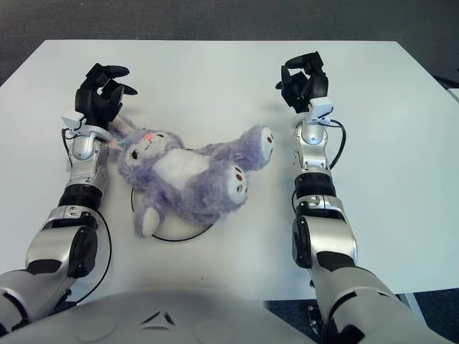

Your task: Put the doll into the plate.

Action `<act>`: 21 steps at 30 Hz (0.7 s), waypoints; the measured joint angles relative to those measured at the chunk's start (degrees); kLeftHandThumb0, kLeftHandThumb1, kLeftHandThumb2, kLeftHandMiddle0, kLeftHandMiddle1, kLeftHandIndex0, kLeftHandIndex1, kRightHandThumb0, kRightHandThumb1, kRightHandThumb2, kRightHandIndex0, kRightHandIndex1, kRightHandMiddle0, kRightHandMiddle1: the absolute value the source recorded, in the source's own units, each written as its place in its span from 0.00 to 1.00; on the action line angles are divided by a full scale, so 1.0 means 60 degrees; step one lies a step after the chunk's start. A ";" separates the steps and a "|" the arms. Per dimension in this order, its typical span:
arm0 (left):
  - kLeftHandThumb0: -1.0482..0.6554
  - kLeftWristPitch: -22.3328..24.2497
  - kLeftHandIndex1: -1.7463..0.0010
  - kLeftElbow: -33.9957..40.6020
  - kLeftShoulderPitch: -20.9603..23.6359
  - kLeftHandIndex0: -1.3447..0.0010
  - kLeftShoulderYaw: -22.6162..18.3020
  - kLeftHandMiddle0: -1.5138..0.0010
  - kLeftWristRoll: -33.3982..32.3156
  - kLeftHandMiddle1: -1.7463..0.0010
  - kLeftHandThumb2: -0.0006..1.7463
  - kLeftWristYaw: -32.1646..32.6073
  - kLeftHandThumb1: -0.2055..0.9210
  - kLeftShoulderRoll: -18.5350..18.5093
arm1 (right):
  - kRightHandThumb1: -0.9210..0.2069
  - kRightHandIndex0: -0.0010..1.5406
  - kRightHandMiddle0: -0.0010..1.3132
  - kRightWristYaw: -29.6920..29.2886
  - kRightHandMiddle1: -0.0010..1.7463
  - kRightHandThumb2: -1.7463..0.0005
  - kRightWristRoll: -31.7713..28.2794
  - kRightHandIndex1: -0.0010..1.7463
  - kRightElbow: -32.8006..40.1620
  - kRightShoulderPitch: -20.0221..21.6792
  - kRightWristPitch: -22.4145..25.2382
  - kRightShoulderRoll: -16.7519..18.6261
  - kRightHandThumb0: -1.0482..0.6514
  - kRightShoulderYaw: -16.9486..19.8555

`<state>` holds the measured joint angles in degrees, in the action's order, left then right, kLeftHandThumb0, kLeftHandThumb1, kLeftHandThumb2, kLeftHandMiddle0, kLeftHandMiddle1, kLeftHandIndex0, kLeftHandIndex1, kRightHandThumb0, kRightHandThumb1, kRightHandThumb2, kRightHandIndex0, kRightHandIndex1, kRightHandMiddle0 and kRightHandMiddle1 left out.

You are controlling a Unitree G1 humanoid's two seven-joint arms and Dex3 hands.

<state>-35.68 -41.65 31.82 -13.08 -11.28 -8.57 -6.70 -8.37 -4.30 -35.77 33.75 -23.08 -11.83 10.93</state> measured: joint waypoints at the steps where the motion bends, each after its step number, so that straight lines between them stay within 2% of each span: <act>1: 0.61 -0.0005 0.34 -0.0014 0.0000 0.61 -0.0004 0.66 -0.0007 0.14 0.12 -0.0009 1.00 0.0008 | 0.00 0.40 0.24 -0.0045 0.93 0.77 0.0068 0.84 0.0034 -0.0058 0.0069 0.0000 0.41 0.0000; 6: 0.61 -0.0040 0.34 -0.0047 0.0000 0.61 -0.0031 0.66 -0.0038 0.14 0.12 -0.0027 1.00 0.0020 | 0.00 0.40 0.24 -0.0129 0.93 0.77 0.0140 0.84 0.0126 -0.0233 0.0266 0.0002 0.41 0.0002; 12: 0.61 -0.0047 0.31 0.0113 -0.0144 0.62 0.0006 0.67 -0.0044 0.11 0.25 -0.0130 0.89 0.0094 | 0.00 0.40 0.25 -0.0255 0.93 0.77 0.0500 0.87 0.0524 -0.0600 0.0604 -0.0012 0.41 -0.0039; 21: 0.61 -0.0039 0.29 0.0172 -0.0360 0.63 0.0030 0.67 -0.0090 0.09 0.31 -0.0232 0.84 0.0188 | 0.00 0.41 0.26 -0.0260 0.92 0.78 0.0638 0.88 0.0566 -0.0978 0.0966 -0.0003 0.41 -0.0096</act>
<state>-35.91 -40.62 29.66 -12.90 -11.82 -9.96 -5.58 -9.93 -0.47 -32.38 27.88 -17.28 -11.85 10.36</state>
